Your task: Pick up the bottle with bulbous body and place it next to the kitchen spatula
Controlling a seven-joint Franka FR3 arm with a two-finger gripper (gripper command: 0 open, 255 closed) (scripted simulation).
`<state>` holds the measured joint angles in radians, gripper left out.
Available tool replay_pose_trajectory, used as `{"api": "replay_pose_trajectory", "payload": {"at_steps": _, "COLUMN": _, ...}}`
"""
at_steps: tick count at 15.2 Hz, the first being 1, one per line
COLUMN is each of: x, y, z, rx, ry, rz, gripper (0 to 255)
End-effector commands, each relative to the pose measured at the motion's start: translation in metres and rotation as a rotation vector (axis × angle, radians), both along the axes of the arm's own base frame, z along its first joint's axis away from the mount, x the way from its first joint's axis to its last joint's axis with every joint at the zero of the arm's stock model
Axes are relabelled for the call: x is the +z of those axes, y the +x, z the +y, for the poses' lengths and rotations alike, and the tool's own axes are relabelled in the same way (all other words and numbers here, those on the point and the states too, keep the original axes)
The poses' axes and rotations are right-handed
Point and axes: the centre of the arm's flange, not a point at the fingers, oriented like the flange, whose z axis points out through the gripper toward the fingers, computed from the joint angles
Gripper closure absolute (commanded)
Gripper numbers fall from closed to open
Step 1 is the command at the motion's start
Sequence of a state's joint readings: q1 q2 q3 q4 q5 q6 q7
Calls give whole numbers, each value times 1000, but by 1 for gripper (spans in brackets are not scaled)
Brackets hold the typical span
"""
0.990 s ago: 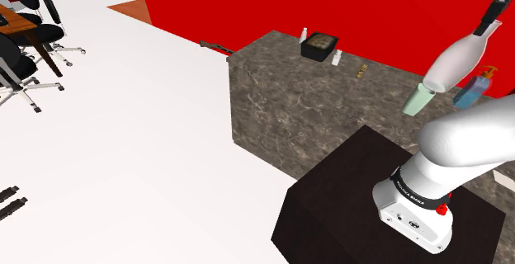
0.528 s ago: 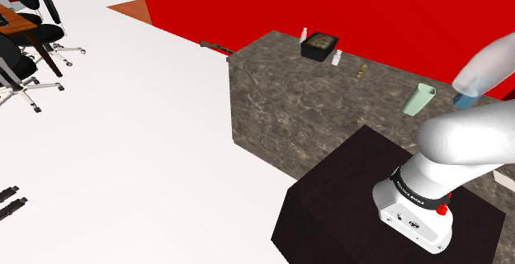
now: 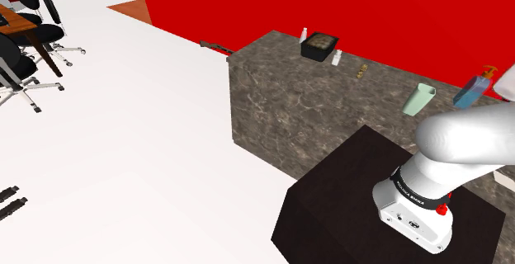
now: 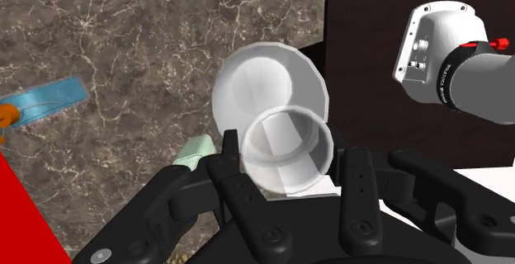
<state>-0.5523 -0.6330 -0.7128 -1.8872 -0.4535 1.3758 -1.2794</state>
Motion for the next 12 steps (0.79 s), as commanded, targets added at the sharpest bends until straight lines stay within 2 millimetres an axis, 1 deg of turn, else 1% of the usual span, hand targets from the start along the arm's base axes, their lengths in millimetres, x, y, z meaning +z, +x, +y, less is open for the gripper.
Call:
{"api": "replay_pose_trajectory", "payload": {"at_steps": 1, "x": 11, "y": -25, "z": 5, "rx": 1, "ry": 1, "rz": 0, "gripper": 255}}
{"api": "replay_pose_trajectory", "payload": {"at_steps": 3, "x": 22, "y": -49, "z": 7, "rx": 1, "ry": 1, "rz": 0, "gripper": 255}}
{"api": "replay_pose_trajectory", "payload": {"at_steps": 4, "x": 24, "y": -54, "z": 7, "rx": 1, "ry": 1, "rz": 0, "gripper": 255}}
{"api": "replay_pose_trajectory", "payload": {"at_steps": 12, "x": -18, "y": -54, "z": 7, "rx": 1, "ry": 1, "rz": 0, "gripper": 255}}
